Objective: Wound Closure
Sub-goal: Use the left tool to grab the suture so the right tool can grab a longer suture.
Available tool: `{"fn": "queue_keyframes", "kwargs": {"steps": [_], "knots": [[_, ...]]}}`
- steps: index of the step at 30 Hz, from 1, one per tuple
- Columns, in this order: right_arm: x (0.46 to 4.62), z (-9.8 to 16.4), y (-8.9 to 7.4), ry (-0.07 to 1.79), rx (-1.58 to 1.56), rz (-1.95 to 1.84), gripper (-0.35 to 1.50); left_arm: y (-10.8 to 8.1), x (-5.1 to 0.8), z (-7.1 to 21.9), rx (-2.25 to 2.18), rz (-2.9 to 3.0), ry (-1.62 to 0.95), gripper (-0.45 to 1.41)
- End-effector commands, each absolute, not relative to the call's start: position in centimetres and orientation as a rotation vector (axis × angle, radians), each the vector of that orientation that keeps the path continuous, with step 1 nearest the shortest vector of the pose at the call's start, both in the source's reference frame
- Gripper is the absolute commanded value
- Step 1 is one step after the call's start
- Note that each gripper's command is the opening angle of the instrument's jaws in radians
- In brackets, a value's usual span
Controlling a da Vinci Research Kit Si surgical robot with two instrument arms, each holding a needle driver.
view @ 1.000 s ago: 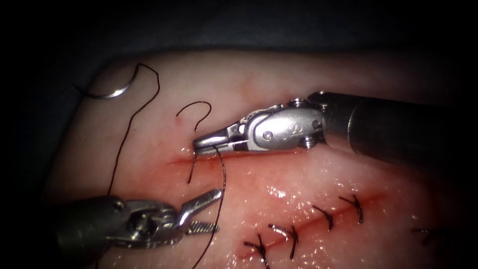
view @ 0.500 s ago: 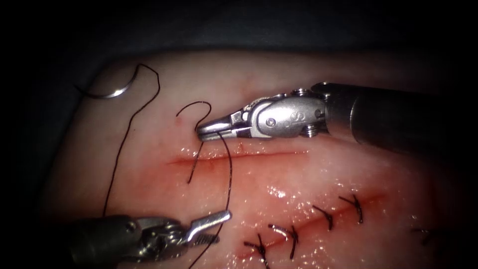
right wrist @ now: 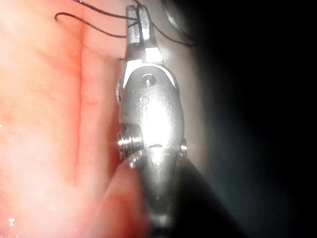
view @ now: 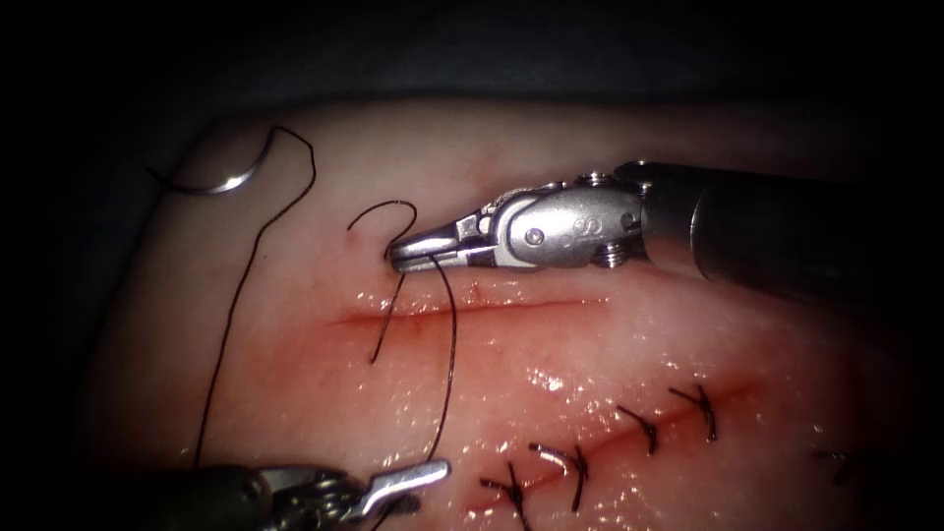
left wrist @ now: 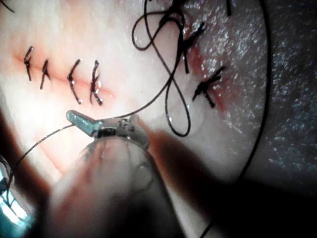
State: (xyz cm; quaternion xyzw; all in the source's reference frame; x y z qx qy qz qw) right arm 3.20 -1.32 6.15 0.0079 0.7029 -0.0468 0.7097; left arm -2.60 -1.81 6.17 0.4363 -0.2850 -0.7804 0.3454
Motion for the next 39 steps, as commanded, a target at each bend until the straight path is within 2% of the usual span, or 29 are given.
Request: {"fn": "queue_keyframes", "kwargs": {"steps": [1,4,6,8,13,14,15,16,22,31,32,33,34,35,36,39], "knots": [[3.31,6.2,-1.3,1.563,0.019,-0.103,-0.35,-1.8,-2.65,6.2,1.135,-2.020,-0.743,0.74],[3.31,6.2,-1.3,1.562,0.018,-0.104,-0.35,-1.8,-2.61,6.2,1.132,-2.018,-0.740,0.72],[3.31,6.2,-1.3,1.562,0.018,-0.104,-0.35,-1.8,-2.59,6.2,1.129,-2.017,-0.737,0.66],[3.31,6.2,-1.3,1.562,0.018,-0.105,-0.35,-1.9,-2.59,6.2,1.113,-2.005,-0.729,0.51],[3.31,6.2,-1.3,1.562,0.022,-0.101,-0.35,-1.9,-2.58,6.2,1.105,-2.001,-0.733,0.40],[3.31,6.2,-1.3,1.562,0.022,-0.101,-0.35,-1.9,-2.57,6.1,1.104,-2.001,-0.733,0.22],[3.31,6.2,-1.3,1.562,0.022,-0.102,-0.35,-1.9,-2.56,6.1,1.104,-2.001,-0.733,-0.18],[3.31,6.2,-1.3,1.562,0.022,-0.102,-0.35,-1.9,-2.55,6.1,1.104,-2.001,-0.733,-0.45],[3.29,6.2,-1.3,1.567,0.033,-0.086,-0.35,-1.8,-2.42,6.0,1.134,-2.025,-0.721,-0.45],[3.09,6.0,-1.5,1.594,0.071,-0.026,-0.35,-1.4,-1.69,5.7,1.174,-2.176,-0.953,-0.45],[3.09,6.0,-1.5,1.588,0.097,0.003,-0.16,-1.4,-1.64,5.7,1.173,-2.185,-0.963,-0.45],[3.08,6.0,-1.5,1.592,0.116,0.032,0.15,-1.4,-1.60,5.7,1.175,-2.194,-0.980,-0.45],[3.08,6.0,-1.6,1.612,0.153,0.119,0.94,-1.3,-1.50,5.7,1.179,-2.210,-1.012,-0.45],[3.08,6.0,-1.6,1.612,0.153,0.119,0.94,-1.3,-1.50,5.7,1.179,-2.210,-1.012,-0.45],[3.06,6.0,-1.6,1.640,0.152,0.195,1.30,-1.3,-1.43,5.6,1.187,-2.221,-1.047,-0.45],[2.99,6.0,-1.5,1.637,0.103,0.274,1.48,-1.2,-1.29,5.5,1.198,-2.234,-1.097,-0.45]]}}
